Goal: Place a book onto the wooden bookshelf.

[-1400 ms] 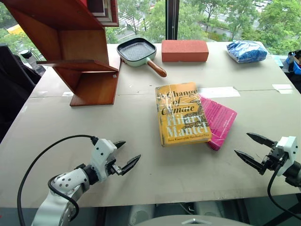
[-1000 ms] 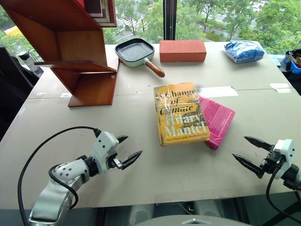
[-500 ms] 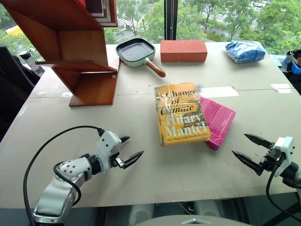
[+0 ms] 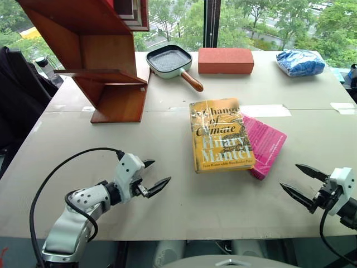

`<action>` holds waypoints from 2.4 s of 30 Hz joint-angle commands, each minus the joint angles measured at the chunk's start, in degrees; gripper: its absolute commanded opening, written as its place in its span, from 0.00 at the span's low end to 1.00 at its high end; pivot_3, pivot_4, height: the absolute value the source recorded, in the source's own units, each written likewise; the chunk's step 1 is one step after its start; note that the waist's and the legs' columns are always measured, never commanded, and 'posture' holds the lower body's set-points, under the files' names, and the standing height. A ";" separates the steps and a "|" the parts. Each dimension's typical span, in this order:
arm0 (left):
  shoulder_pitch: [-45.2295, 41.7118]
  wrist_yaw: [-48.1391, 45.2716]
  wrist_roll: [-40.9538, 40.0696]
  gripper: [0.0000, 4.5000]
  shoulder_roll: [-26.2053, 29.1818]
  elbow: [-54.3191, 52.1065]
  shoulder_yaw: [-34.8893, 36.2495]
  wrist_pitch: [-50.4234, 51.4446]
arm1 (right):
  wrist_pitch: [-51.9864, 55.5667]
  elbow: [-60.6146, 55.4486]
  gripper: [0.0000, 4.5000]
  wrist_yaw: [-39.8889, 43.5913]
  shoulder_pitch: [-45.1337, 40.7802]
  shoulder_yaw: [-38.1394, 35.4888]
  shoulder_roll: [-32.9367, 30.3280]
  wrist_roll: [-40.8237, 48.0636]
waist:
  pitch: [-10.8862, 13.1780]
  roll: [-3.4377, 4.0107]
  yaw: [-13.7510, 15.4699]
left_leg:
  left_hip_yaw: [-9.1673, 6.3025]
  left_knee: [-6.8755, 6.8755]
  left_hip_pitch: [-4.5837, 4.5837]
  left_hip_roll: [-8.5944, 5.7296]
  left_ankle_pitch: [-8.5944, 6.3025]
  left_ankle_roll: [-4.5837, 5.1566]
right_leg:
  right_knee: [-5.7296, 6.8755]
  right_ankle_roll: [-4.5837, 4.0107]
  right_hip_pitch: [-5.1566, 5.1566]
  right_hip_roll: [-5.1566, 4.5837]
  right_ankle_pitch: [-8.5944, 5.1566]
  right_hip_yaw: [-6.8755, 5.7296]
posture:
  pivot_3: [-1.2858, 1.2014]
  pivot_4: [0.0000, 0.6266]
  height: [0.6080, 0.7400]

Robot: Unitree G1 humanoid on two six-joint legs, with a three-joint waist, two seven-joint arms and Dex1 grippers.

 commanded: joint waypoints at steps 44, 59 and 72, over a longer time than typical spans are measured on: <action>-41.28 14.90 -39.18 0.00 -25.35 28.60 16.44 61.98 | 20.80 -33.12 1.00 -7.86 -0.50 -6.83 -7.42 21.39 | 0.26 -0.82 -0.23 | 0.34 0.04 0.15 -0.07 0.01 0.00 | 0.12 0.15 -0.01 0.13 0.22 0.61 | 0.52 0.24 1.00; -56.45 5.72 18.30 0.00 9.31 6.20 -11.56 -13.47 | 25.26 -28.12 1.00 -19.26 -23.97 0.34 -3.67 28.27 | 0.53 -1.15 -0.19 | 0.47 0.07 -0.08 -0.17 0.06 -0.09 | -0.08 -0.18 -0.23 0.62 0.29 1.64 | 0.52 0.24 1.00; -64.14 0.91 35.44 0.00 35.69 37.49 -8.65 -47.37 | 31.20 -26.73 1.00 -25.19 -36.94 4.28 -3.39 31.76 | 0.66 -1.21 -0.11 | 0.91 -0.11 -0.65 0.05 0.04 -0.07 | -0.06 0.11 -0.94 0.78 0.42 1.92 | 0.52 0.24 1.00</action>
